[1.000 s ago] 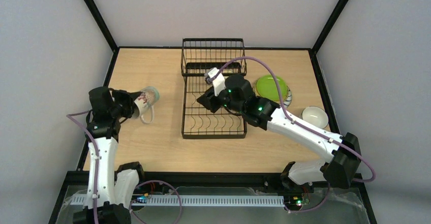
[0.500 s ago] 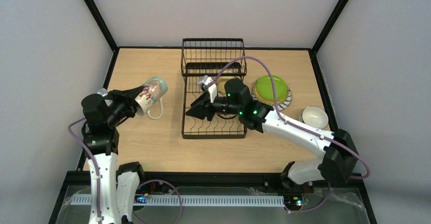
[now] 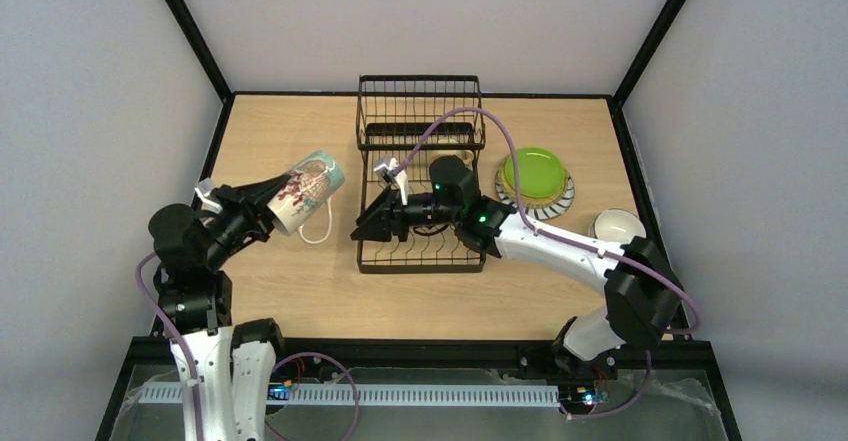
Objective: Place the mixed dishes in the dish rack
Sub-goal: Pass from the left arm to the right
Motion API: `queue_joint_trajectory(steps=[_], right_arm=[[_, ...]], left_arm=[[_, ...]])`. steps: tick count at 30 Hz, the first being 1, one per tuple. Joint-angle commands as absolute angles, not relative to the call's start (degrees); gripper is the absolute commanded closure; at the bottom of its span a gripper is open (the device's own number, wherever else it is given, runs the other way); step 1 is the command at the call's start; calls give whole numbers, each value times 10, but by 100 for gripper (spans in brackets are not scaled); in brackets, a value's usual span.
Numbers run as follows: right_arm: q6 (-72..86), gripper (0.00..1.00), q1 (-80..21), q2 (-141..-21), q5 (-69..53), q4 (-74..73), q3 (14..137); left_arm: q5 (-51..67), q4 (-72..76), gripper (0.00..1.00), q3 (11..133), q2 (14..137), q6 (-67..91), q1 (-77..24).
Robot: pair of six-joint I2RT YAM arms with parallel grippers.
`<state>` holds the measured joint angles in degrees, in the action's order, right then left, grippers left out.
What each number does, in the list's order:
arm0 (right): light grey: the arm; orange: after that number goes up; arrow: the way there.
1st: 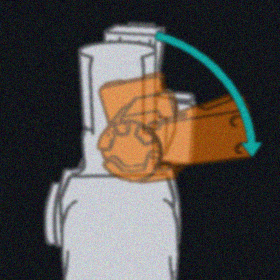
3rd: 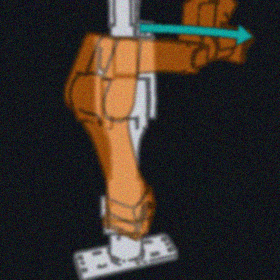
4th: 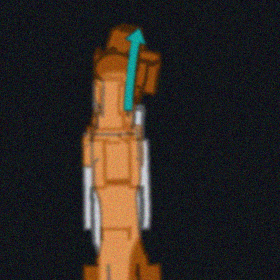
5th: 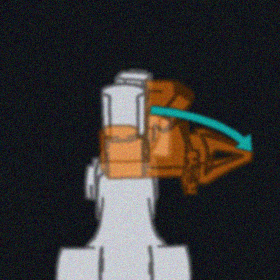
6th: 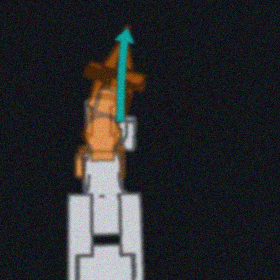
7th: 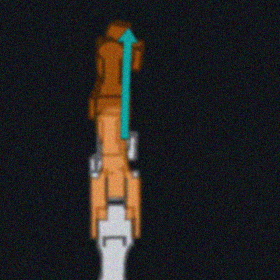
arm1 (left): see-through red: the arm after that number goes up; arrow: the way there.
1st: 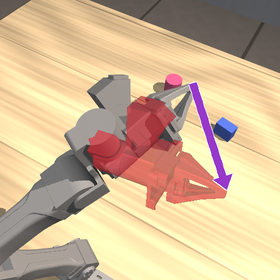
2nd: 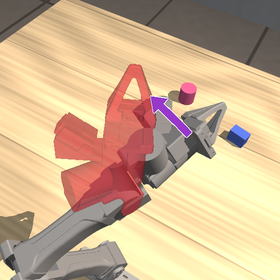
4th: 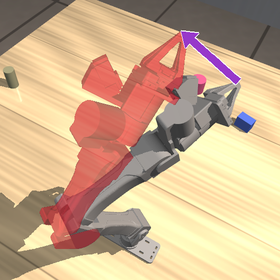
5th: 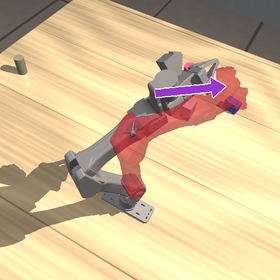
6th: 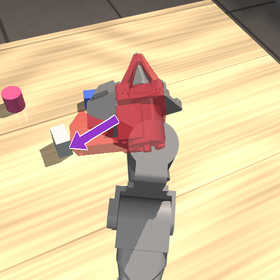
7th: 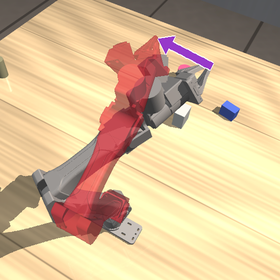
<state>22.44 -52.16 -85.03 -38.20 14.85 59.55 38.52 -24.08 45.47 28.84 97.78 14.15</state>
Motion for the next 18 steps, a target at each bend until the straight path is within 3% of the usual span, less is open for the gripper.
queue_joint_trajectory(steps=[1,18], right_arm=[[260,0,-524,-861,-419,212,605],[349,0,-533,-913,-483,282,671]], left_arm=[[437,-206,98,487,262,1017,141],[503,-215,98,467,220,1037,141]])
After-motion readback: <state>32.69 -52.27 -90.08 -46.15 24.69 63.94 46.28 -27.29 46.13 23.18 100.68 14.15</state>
